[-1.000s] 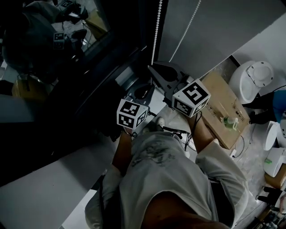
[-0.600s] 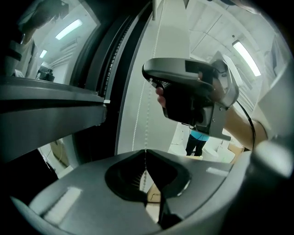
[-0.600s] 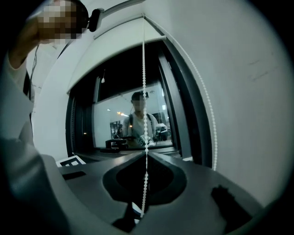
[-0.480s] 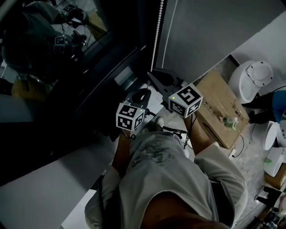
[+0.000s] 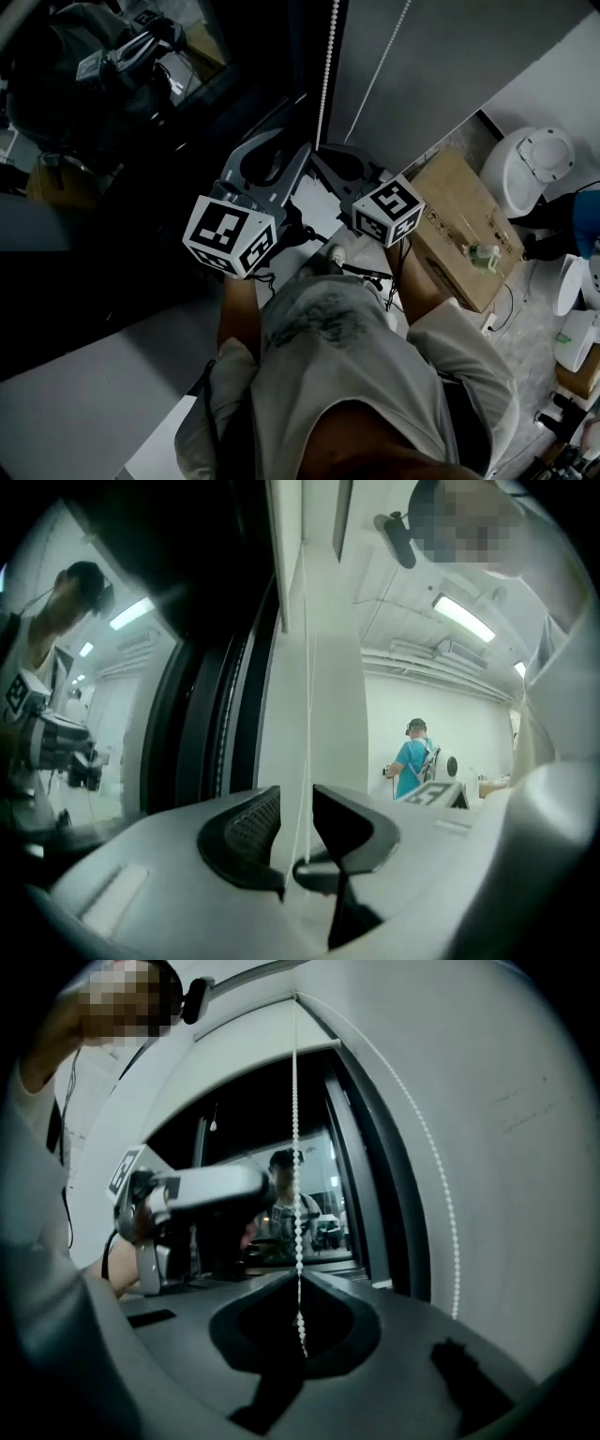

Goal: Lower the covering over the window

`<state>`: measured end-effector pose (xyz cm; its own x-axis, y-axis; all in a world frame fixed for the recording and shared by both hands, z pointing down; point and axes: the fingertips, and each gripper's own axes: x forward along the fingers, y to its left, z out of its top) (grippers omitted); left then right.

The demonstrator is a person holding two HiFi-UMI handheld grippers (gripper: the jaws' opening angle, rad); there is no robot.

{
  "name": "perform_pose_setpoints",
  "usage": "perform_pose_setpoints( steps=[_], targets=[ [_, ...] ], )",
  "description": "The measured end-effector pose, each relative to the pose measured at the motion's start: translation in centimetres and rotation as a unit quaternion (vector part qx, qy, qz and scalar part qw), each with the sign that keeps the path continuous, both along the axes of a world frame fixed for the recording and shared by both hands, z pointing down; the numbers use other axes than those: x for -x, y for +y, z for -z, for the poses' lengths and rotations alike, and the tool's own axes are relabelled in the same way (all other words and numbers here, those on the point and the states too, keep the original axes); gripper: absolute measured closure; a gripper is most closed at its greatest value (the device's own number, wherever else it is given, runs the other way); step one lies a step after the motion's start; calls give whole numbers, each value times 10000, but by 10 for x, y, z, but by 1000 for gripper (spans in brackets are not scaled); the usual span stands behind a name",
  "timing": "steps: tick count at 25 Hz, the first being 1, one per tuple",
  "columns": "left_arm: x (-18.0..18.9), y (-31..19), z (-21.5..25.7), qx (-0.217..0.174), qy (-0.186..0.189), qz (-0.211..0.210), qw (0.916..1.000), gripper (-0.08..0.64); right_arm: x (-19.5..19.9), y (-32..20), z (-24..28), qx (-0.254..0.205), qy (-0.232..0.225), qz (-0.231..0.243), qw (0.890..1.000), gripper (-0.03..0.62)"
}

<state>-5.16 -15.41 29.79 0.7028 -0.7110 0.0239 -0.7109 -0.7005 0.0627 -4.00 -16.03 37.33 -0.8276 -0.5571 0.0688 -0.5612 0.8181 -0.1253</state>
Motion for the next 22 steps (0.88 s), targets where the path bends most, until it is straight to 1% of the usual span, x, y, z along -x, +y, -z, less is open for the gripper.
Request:
perform_pose_setpoints(
  steps=[2, 4, 9, 10, 11, 12, 16, 22],
  targets=[
    [-6, -7, 27, -302, -1, -69, 9995, 443, 1, 1, -1, -22, 44, 11, 10000, 574],
    [-12, -13, 46, -511, 14, -128, 9986, 445, 3, 2, -2, -32, 81, 17, 10000, 574],
    [-32, -26, 73, -761, -47, -182, 9969, 445, 3, 5, 0, -41, 110, 24, 9999, 574],
    [-35, -27, 75, -800, -87, -150, 9966, 463, 3, 5, 0, -46, 107, 22, 9999, 574],
    [-37, -28, 76, -829, -109, -123, 9964, 523, 3, 6, 1, -53, 104, 17, 9999, 574],
    [-39, -27, 77, -834, -100, -123, 9964, 538, 3, 6, 1, -62, 106, 8, 9999, 574],
    [-40, -26, 62, -635, -103, -174, 9978, 540, 3, 7, -13, 56, 272, 18, 9996, 574],
    [-39, -29, 9, -93, -190, -184, 9996, 540, 3, 12, -62, 467, 561, 88, 9973, 574]
  ],
)
